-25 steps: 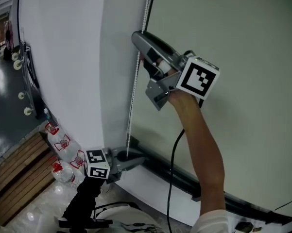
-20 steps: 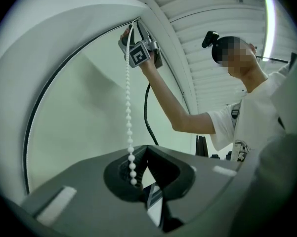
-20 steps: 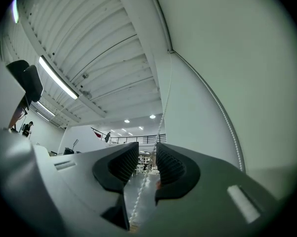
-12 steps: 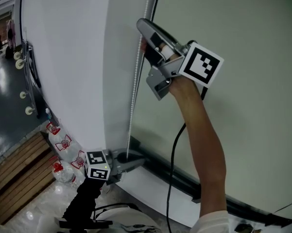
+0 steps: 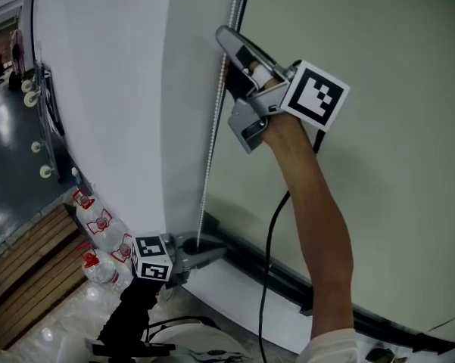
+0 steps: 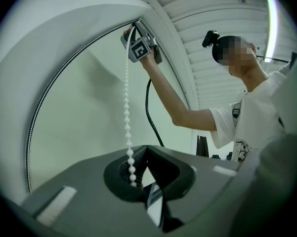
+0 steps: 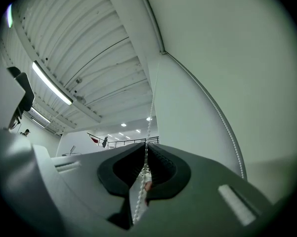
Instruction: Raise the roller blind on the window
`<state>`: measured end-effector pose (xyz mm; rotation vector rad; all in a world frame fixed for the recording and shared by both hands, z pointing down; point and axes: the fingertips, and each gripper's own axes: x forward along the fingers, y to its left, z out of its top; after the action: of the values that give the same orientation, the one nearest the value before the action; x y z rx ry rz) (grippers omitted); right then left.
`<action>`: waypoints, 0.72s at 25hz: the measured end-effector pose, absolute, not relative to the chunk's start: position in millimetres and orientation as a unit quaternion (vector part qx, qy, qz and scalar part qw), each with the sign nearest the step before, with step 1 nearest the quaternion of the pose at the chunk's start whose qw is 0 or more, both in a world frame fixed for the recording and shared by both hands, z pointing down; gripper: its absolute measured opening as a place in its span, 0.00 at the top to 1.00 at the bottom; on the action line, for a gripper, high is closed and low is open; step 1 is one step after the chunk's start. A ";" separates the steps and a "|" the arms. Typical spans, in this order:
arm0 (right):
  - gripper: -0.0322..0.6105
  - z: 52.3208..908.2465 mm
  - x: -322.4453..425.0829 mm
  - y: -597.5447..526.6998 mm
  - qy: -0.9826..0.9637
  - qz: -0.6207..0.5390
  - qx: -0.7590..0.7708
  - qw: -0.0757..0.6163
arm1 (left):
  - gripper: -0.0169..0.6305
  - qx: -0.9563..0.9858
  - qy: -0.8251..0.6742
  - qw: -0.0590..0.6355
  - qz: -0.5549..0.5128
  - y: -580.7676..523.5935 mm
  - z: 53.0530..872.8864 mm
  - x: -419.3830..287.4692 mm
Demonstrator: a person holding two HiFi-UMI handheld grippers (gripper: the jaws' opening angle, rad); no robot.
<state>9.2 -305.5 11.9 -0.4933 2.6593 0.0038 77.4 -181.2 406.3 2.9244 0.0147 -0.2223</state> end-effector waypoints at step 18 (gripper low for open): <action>0.93 95.9 14.3 -272.9 0.969 0.026 -0.180 0.165 | 0.98 0.992 0.014 0.101 -0.072 -186.8 405.2 84.3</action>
<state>14.3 -272.9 95.9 -0.5136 2.7608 0.0746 84.3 -186.8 405.2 2.9310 0.0426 -0.2134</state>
